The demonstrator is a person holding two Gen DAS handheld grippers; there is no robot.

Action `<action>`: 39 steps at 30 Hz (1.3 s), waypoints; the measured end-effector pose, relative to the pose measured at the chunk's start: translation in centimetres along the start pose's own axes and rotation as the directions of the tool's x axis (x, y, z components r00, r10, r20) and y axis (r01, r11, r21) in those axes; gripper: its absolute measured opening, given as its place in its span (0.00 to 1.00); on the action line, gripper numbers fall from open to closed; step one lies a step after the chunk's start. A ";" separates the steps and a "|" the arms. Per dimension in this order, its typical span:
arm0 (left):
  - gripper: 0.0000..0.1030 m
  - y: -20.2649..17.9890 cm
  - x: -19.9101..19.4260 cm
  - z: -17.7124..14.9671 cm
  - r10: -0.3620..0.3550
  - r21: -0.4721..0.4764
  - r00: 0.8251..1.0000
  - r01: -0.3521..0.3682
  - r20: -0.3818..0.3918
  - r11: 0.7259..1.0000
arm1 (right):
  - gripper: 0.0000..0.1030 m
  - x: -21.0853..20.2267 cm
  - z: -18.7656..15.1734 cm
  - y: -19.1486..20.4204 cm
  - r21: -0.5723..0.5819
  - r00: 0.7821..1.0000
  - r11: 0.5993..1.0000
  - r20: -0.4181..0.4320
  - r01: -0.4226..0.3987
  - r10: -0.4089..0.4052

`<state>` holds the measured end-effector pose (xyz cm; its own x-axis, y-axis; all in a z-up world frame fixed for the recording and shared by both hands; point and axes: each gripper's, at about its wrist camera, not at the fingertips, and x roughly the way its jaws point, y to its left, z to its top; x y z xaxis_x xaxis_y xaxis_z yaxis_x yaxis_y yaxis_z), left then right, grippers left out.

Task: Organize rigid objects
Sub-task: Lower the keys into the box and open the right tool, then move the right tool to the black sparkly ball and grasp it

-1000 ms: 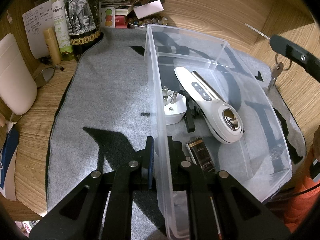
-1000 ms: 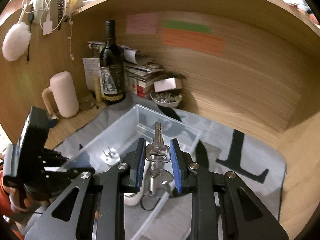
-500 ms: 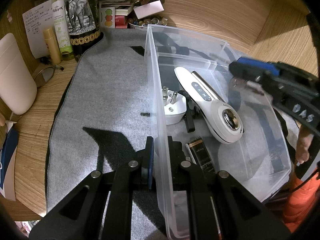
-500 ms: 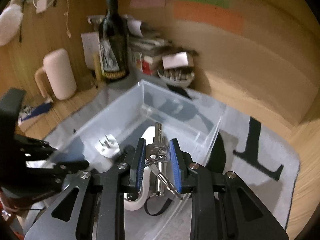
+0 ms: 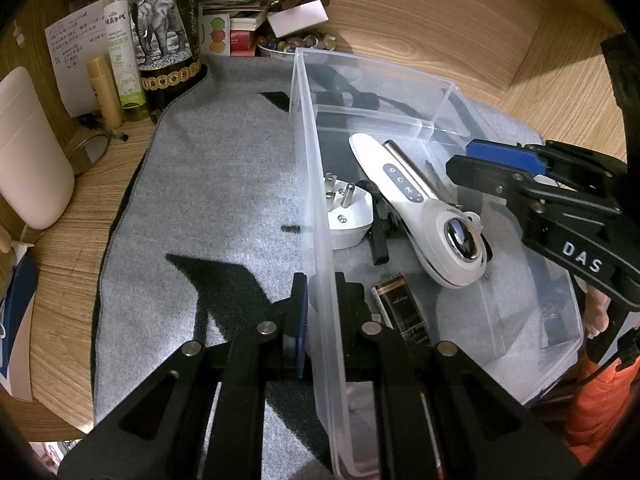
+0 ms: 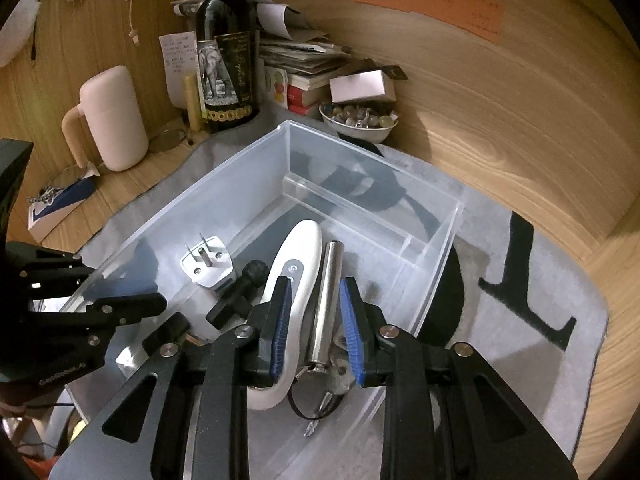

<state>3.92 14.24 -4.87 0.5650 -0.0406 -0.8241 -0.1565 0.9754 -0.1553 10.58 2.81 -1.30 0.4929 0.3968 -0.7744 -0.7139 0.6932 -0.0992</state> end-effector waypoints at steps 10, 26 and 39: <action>0.10 -0.1 0.1 0.0 0.001 0.001 1.000 -0.001 -0.001 1.000 | 0.47 -2.9 -0.2 -0.4 0.007 0.996 1.000 0.082 0.023 -0.023; 0.10 -0.1 0.0 0.0 0.000 0.002 1.000 0.000 0.003 1.000 | 0.72 -8.7 -4.6 -3.8 0.130 0.977 0.982 0.145 0.140 -0.159; 0.10 -0.2 0.0 0.0 0.001 0.004 1.000 -0.001 0.002 1.000 | 0.71 -6.2 -12.2 -5.1 0.268 0.990 0.953 -0.038 0.139 -0.134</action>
<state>3.98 14.09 -4.83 0.5667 -0.0395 -0.8230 -0.1537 0.9762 -0.1527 5.09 -10.49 -3.64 0.5648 0.2772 -0.7773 -0.4785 0.8774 -0.0348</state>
